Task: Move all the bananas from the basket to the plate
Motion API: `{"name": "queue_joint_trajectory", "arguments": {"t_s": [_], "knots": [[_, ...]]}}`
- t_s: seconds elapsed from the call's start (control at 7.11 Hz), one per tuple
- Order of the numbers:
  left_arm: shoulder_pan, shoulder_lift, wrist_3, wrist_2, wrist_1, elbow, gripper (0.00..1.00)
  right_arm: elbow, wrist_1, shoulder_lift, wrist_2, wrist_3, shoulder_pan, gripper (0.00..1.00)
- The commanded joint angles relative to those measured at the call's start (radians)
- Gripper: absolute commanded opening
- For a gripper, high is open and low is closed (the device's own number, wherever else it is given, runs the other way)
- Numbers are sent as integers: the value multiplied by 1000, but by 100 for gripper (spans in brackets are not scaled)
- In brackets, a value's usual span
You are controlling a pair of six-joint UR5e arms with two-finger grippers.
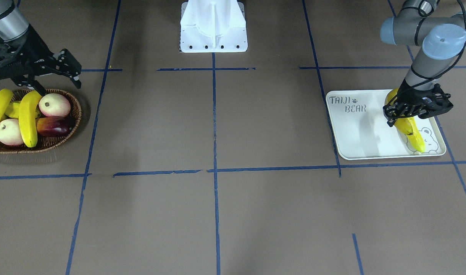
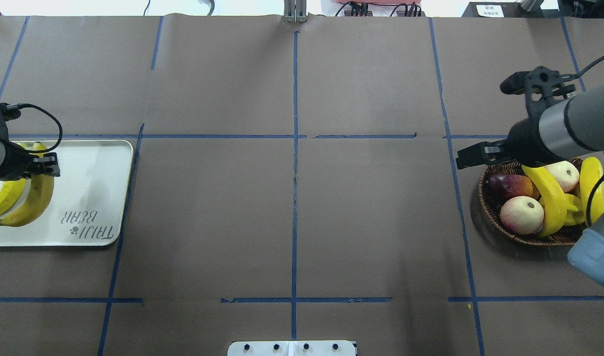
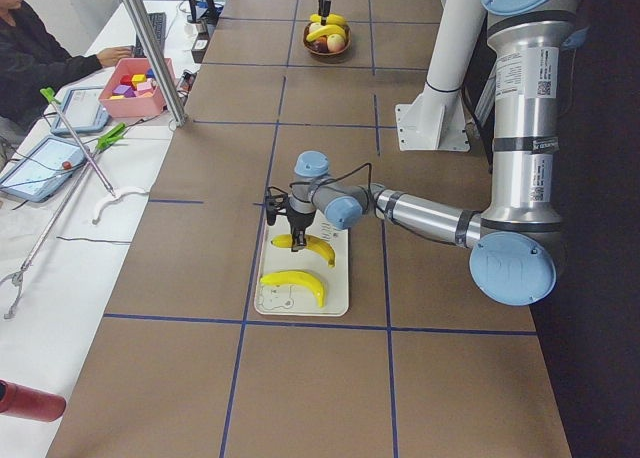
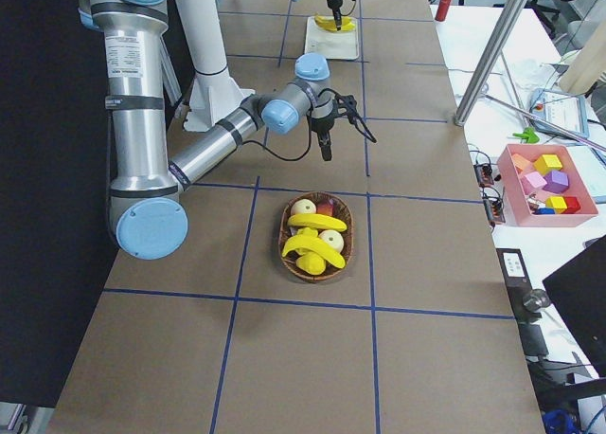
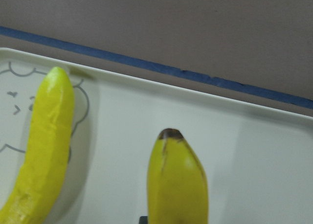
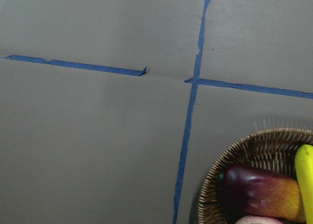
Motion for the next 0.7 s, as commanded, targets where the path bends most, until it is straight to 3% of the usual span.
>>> {"name": "queue_joint_trajectory", "arguments": {"t_s": [0.0,0.42,0.56], "knots": [[-10,-4,46,19,-5,31,99,-14,0,-38,10,-26,20,100],[-15,-2,44,-17,3,-26,100,-36,0,-95,1,-116,58,100],[-51,-4,44,-93,10,-50,100,-59,2,-109,-2,-132,67,100]]}}
